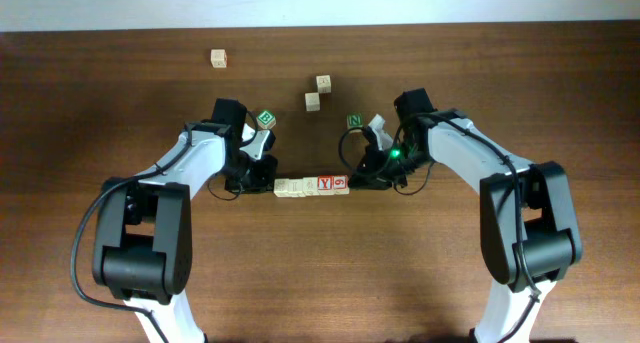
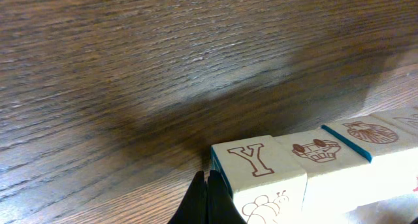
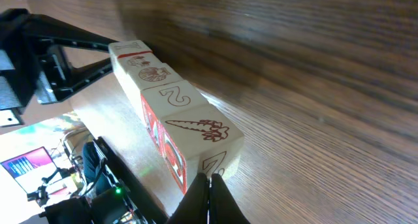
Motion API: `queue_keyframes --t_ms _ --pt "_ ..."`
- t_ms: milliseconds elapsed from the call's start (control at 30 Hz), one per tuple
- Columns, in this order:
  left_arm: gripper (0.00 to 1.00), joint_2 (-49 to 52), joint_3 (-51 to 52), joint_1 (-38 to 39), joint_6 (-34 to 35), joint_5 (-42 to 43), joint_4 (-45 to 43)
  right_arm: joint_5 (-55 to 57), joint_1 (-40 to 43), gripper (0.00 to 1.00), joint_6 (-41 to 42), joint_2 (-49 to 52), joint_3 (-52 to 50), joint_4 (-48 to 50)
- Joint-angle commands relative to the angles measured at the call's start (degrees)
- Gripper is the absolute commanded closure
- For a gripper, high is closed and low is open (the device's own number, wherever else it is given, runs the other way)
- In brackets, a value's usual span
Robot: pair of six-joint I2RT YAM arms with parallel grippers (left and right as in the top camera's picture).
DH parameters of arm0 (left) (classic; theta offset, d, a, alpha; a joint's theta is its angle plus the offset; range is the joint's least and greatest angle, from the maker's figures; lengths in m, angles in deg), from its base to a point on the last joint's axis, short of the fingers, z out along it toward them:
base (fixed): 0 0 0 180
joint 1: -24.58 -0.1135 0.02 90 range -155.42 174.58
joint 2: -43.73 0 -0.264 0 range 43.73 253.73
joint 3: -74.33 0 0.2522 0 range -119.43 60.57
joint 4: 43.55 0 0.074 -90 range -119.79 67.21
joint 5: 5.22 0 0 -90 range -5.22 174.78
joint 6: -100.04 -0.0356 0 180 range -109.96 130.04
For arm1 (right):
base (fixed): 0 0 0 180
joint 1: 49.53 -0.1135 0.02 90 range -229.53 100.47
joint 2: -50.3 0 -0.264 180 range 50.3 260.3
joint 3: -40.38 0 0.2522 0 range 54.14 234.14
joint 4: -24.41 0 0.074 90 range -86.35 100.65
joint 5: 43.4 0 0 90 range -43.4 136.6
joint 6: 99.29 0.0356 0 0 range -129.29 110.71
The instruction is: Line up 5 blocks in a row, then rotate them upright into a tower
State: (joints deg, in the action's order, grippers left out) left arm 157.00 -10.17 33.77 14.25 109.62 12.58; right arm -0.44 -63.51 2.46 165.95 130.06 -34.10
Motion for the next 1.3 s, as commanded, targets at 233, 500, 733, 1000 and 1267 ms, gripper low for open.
queue_keyframes --t_ms 233,500,733,1000,1267 --pt "1.0 0.2 0.3 1.2 0.5 5.3 -0.2 -3.7 -4.2 0.95 -0.4 -3.7 2.8 0.4" --pt "1.0 0.2 0.3 1.2 0.5 5.2 -0.3 -3.5 -5.4 0.95 0.4 -4.8 3.2 0.7" --pt "1.0 0.2 0.3 1.2 0.5 5.3 -0.3 -1.7 -6.6 0.96 1.1 -4.8 3.3 1.5" --pt "1.0 0.2 0.3 1.2 0.5 3.6 -0.2 2.2 -5.1 0.96 2.3 -4.8 4.4 -1.0" --pt "1.0 0.2 0.3 1.2 2.9 -1.2 -0.6 33.2 5.8 0.96 8.3 -4.7 11.5 -20.8"
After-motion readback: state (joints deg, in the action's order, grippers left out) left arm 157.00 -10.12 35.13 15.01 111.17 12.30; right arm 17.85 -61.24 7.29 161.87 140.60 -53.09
